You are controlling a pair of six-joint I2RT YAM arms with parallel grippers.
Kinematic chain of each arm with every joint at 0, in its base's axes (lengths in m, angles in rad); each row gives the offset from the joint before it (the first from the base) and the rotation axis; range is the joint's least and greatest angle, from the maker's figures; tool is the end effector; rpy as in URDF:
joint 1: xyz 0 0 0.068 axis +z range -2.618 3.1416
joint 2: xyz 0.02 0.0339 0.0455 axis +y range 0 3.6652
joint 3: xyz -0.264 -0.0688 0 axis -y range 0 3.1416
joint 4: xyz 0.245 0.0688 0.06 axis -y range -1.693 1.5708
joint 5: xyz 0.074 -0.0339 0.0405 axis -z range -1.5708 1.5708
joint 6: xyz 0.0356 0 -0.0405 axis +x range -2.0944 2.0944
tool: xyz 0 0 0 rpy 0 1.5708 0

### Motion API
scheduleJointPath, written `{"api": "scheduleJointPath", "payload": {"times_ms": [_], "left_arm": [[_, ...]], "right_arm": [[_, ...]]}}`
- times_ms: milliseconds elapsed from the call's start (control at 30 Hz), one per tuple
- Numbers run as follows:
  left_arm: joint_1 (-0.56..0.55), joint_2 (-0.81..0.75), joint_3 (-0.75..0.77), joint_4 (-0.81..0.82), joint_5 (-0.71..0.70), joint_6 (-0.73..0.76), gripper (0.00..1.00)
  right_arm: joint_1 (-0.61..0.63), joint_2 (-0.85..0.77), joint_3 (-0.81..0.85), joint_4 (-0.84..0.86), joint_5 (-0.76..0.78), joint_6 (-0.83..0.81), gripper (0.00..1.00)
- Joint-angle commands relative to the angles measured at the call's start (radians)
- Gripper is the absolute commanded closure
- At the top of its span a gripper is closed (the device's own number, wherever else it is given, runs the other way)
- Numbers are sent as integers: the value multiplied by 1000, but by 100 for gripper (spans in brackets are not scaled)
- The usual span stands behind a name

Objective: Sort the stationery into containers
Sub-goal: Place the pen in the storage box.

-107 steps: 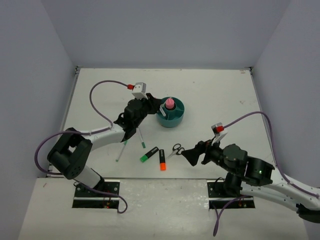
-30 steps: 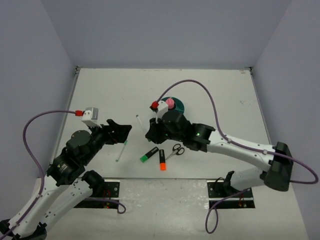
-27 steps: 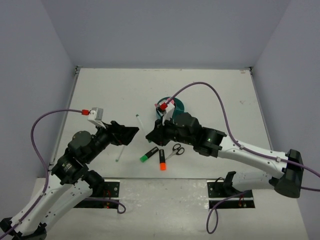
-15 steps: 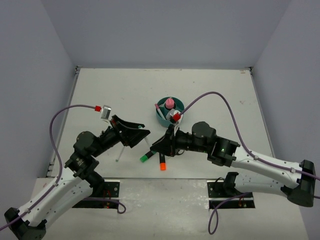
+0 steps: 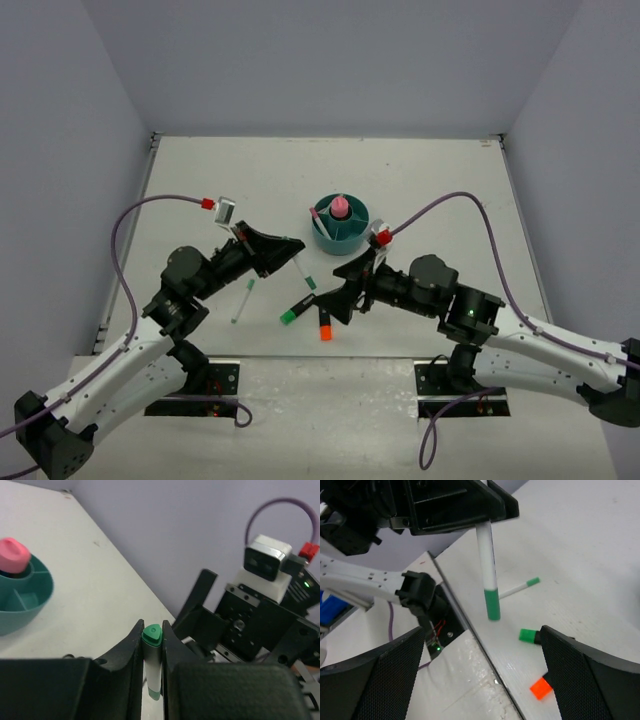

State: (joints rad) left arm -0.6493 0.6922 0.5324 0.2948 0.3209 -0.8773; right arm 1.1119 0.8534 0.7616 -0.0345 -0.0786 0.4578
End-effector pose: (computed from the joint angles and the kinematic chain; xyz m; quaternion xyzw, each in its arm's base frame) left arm 0.1326 -0.1147 0.3168 0.0457 0.6588 -0.5899 0.4646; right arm 0.0881 0.1846 0.3359 -0.2655 0.7017 0.4877 0.4465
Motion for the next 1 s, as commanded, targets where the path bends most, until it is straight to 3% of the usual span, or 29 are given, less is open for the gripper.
{"api": "scheduleJointPath", "payload": {"times_ms": [0,100,200,400,733,967], "left_arm": [[4,108,69,-25,-251,133,100],[3,248,62,130,-363,131,100],[4,403,95,278,-418,157,100],[5,591,173,398,-519,234,100],[5,766,237,435,-631,225,98],[6,842,248,513,-608,231,97]], "right_arm": [[2,-117,-40,-142,352,94,1],[1,-236,-81,-227,460,156,1],[2,-330,-125,-220,397,122,1],[0,-457,-153,-298,359,139,1],[2,-521,-176,-358,366,152,1],[2,-504,-164,-349,348,139,1]]}}
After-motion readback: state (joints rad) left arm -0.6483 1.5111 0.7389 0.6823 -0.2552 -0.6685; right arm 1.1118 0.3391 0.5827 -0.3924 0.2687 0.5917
